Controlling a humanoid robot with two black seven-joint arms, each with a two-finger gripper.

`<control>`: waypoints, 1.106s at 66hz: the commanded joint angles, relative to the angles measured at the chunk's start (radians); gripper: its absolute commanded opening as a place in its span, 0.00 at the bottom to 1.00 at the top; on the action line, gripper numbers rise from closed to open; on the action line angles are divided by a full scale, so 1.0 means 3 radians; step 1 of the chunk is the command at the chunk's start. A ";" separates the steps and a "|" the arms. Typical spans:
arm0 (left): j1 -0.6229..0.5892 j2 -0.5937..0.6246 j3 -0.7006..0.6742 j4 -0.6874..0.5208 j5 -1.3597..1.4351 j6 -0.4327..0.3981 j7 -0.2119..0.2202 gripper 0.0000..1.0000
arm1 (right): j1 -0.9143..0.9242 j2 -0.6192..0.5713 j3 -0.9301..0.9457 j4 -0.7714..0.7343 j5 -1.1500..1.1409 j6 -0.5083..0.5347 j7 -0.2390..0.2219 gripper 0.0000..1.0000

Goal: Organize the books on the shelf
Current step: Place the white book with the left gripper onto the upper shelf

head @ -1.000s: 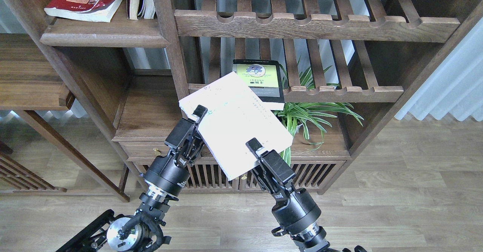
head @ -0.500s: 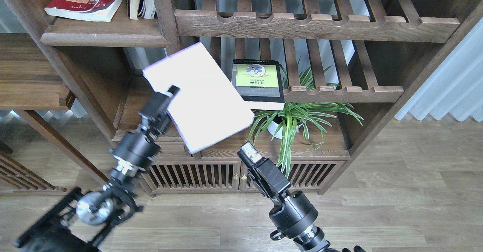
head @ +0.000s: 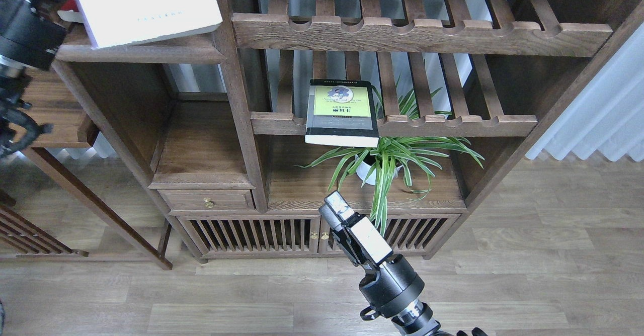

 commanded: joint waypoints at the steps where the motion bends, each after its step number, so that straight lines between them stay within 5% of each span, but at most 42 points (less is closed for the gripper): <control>1: 0.0037 0.0305 -0.0110 0.0032 0.0000 0.0001 0.0132 0.00 | 0.0000 0.0000 0.0003 0.0002 -0.0005 0.0000 0.0000 0.87; 17: 0.0037 0.0868 -0.0279 0.0144 0.0011 0.0001 0.0172 0.01 | 0.0000 0.0000 0.0019 0.0012 -0.0015 0.0000 0.0000 0.87; 26: 0.0042 0.0832 -0.0269 0.0374 0.0066 0.0001 0.0433 0.01 | 0.0000 0.0000 0.0019 0.0013 -0.0020 0.0000 0.0000 0.87; 38: -0.0040 0.0756 -0.0284 0.0518 0.0384 0.0001 0.0479 0.01 | 0.0005 0.0000 0.0019 0.0018 -0.0025 0.0000 -0.0005 0.87; 73: -0.1497 0.0382 0.0421 0.1509 0.0793 0.0001 0.0766 0.02 | 0.0010 0.0000 0.0019 0.0033 -0.0025 0.0000 -0.0005 0.87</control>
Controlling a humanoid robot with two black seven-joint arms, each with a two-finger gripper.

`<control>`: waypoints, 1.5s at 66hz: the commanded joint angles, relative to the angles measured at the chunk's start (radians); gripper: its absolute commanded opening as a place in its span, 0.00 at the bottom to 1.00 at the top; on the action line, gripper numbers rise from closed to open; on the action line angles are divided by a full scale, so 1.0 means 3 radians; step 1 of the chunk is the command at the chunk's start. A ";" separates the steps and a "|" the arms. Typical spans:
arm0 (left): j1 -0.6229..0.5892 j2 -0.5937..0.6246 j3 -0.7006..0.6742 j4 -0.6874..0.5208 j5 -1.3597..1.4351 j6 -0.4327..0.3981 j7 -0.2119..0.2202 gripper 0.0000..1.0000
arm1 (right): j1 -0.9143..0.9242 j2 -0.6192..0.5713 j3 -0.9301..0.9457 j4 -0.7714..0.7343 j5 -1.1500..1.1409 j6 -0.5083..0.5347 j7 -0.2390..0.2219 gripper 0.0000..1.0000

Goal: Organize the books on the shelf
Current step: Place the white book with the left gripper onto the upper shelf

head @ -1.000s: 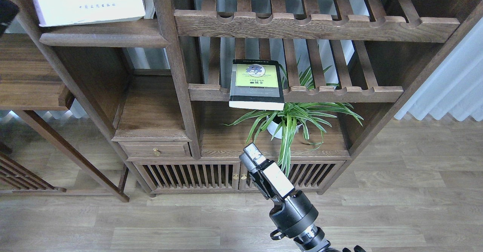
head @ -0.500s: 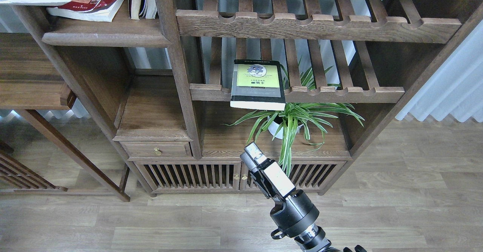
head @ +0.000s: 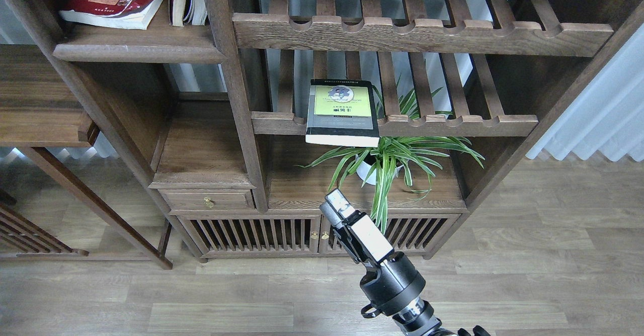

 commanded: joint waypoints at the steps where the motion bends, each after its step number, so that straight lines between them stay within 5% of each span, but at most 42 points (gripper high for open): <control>1: -0.0305 -0.0157 0.0220 0.0258 0.0016 0.0000 0.0035 0.02 | 0.0000 0.0000 0.0005 0.0009 -0.0003 0.0000 0.0000 0.87; 22: -0.0934 -0.0679 0.0593 0.1091 0.0164 0.0000 0.0040 0.03 | 0.0000 0.0000 0.0000 0.0009 -0.0003 0.0000 0.0000 0.87; 56: -0.1026 -0.1482 0.0670 0.2252 0.0133 0.0000 -0.0001 0.08 | 0.0041 0.0000 0.0005 -0.0048 -0.0023 0.0000 0.0031 0.89; 63: -0.1001 -0.1548 0.0639 0.2237 0.0118 0.0000 -0.0021 0.32 | 0.0041 0.0000 -0.0005 -0.0048 -0.0018 0.0000 0.0031 0.93; 69: -0.0996 -0.1548 0.0614 0.2232 0.0067 0.0000 -0.0082 0.70 | 0.0041 0.0000 -0.0011 -0.0063 -0.0018 0.0000 0.0031 0.96; 76: -0.0975 -0.1538 0.0603 0.2165 -0.0020 0.0000 -0.0098 0.90 | 0.0041 0.0000 -0.0016 -0.0114 -0.0018 0.0000 0.0031 0.97; 85: -0.0883 -0.1344 0.0578 0.1838 -0.0168 0.0000 -0.0093 0.93 | 0.0041 0.0000 -0.0031 -0.0170 -0.0003 0.0000 0.0031 0.98; 99: -0.0158 -0.1093 0.0368 0.0882 -0.0281 0.0000 -0.0093 0.91 | 0.0046 0.0000 -0.0046 -0.0421 -0.0013 0.0000 0.0031 0.98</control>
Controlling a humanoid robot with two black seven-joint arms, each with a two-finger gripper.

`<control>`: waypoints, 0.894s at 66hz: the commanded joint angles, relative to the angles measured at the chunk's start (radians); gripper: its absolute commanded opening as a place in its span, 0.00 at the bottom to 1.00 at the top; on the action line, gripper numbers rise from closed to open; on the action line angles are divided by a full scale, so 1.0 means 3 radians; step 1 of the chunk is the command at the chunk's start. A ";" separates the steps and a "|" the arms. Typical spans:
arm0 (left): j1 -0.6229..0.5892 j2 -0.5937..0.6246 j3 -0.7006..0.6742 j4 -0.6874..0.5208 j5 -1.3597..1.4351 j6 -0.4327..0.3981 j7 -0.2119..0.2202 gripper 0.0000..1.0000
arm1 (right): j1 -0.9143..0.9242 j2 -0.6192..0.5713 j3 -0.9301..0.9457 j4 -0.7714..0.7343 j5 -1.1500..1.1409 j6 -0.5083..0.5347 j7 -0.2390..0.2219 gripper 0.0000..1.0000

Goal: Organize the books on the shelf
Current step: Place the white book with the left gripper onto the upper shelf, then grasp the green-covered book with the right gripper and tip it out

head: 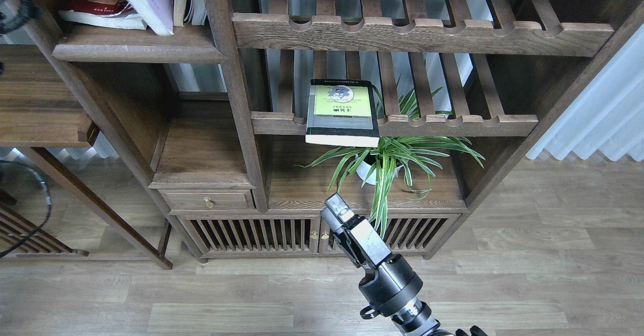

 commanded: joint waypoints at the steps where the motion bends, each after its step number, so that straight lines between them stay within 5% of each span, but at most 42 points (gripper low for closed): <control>1: 0.0372 0.0129 -0.0157 -0.0514 -0.0014 0.0000 0.0010 0.91 | 0.0002 0.0000 -0.0016 -0.0121 -0.0009 0.0000 0.0000 0.98; 9: 0.0663 0.0323 -0.0325 -0.1139 -0.0024 0.0000 0.0010 0.90 | 0.0017 0.0000 -0.0031 -0.0126 -0.0004 0.0000 0.0000 0.98; 25: 0.1936 0.0395 -0.0898 -0.2529 -0.0034 0.0000 0.0010 0.90 | 0.0217 0.0000 -0.0062 -0.0131 0.0078 -0.0033 0.0005 0.98; 41: 0.2657 0.0344 -0.0965 -0.2581 -0.0019 0.0000 0.0041 0.83 | 0.0421 0.0000 -0.0021 -0.0131 0.0150 -0.0248 0.0000 0.98; 59: 0.3496 -0.0167 -0.0955 -0.2551 -0.0014 0.0000 0.0026 0.88 | 0.0426 0.0000 -0.0072 -0.0147 0.0150 -0.0197 0.0000 0.98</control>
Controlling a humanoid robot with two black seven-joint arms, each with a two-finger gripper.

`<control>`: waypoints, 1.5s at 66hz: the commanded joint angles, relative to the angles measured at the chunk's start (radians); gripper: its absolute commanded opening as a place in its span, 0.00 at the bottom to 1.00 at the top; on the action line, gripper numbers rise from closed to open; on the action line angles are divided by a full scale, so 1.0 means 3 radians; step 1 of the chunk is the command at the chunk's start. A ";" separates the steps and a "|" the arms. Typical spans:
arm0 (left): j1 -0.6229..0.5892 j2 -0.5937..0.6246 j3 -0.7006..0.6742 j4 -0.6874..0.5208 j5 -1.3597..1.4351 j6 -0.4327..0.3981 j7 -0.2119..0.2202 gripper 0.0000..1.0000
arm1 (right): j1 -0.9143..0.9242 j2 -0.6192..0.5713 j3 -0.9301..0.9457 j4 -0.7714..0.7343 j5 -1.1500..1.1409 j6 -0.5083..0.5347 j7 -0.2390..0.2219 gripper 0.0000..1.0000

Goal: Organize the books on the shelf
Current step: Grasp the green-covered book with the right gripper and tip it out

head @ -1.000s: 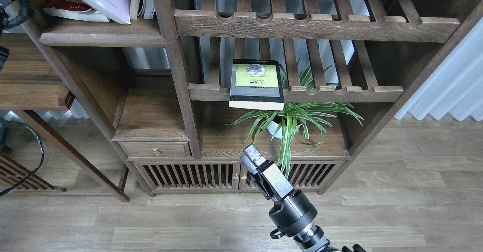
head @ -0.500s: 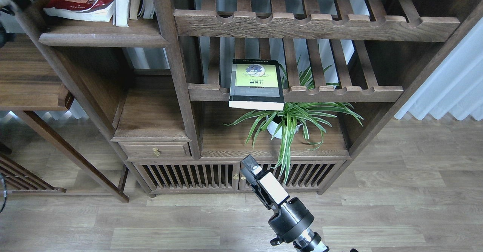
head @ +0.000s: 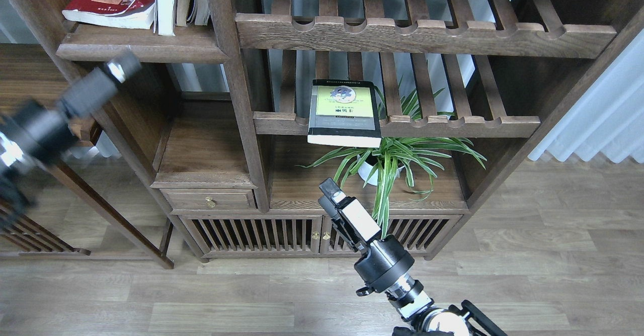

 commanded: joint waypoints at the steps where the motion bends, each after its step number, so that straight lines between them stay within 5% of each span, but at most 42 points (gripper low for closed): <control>1: 0.0277 -0.0161 0.0006 0.0031 -0.0009 0.0000 -0.0016 0.89 | 0.0003 0.0000 -0.0011 -0.0005 -0.0011 0.0005 -0.0001 0.98; 18: 0.0466 -0.0238 -0.0111 0.0174 -0.0050 0.0000 -0.0021 0.99 | 0.0314 0.0000 -0.0016 -0.0137 0.0080 -0.0608 0.0081 0.98; 29: 0.0538 -0.0238 -0.0163 0.0231 -0.0050 0.0000 -0.0021 0.99 | 0.0687 0.0000 -0.0093 -0.0756 0.0183 -0.0655 0.0250 0.99; 71: 0.0978 -0.0299 -0.0280 0.0548 -0.0132 0.0000 -0.0032 1.00 | 0.1567 0.0000 -0.0471 -0.1477 0.0602 -0.0726 0.0260 0.98; 99: 0.0998 -0.0299 -0.0275 0.0676 -0.0132 0.0000 -0.0032 1.00 | 0.1961 0.0000 -0.0359 -0.1641 0.1226 -0.1555 0.0439 0.93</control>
